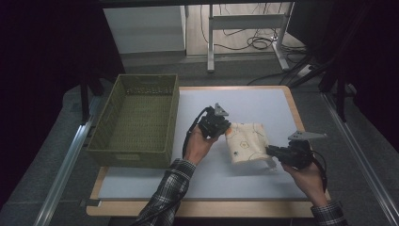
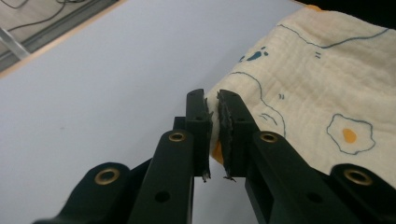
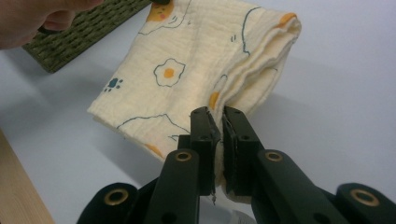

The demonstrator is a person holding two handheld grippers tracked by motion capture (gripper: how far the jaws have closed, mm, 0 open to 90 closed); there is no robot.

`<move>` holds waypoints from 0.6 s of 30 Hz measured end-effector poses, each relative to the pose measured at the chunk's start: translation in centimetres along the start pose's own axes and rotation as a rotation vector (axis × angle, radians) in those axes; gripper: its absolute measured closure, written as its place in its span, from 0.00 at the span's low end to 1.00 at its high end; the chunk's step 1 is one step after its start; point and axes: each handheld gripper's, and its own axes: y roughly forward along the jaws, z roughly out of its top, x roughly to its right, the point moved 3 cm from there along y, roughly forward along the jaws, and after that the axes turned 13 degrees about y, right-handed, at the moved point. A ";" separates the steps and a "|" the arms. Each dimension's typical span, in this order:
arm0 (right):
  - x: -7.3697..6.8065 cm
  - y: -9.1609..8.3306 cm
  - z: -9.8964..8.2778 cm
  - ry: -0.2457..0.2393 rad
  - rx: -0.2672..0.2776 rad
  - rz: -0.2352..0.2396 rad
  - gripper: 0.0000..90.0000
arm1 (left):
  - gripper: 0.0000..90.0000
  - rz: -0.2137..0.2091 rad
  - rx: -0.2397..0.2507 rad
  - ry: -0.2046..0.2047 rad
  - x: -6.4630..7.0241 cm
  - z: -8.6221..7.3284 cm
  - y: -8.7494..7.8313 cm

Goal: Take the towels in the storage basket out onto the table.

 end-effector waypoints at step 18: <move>-4.8 3.0 3.3 -0.103 0.009 0.046 0.93 | 0.93 0.108 -0.022 0.035 -3.5 -0.4 -4.2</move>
